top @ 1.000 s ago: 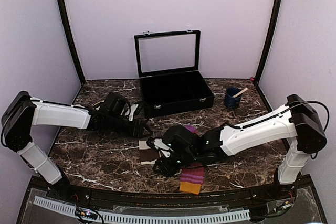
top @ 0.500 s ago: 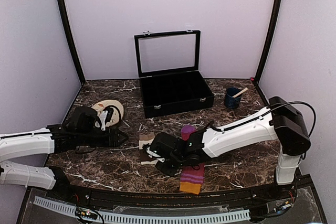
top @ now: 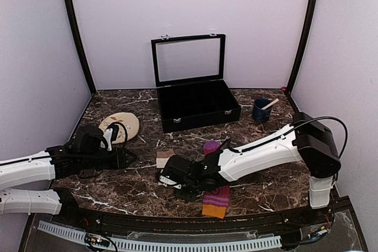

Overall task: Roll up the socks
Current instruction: Pick up the sock from the center of the board.

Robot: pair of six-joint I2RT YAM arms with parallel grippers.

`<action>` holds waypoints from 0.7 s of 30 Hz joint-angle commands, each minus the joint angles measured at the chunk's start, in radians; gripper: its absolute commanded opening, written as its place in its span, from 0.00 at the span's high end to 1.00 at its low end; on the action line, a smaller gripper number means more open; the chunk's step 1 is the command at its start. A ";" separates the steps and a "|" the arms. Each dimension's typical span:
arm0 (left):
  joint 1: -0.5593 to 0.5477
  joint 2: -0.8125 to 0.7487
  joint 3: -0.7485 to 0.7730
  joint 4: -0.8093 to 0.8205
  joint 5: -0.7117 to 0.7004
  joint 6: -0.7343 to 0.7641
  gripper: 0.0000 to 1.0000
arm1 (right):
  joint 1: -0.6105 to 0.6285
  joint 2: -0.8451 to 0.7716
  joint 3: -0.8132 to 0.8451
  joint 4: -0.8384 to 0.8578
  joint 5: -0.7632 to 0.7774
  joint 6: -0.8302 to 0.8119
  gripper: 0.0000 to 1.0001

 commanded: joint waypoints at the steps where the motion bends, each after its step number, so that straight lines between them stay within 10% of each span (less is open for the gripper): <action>1: 0.001 -0.009 -0.015 -0.007 -0.017 -0.003 0.49 | 0.018 0.039 0.026 -0.020 0.032 -0.055 0.61; 21: 0.002 -0.001 -0.009 0.008 -0.010 0.043 0.49 | 0.018 0.099 0.111 -0.115 -0.051 -0.012 1.00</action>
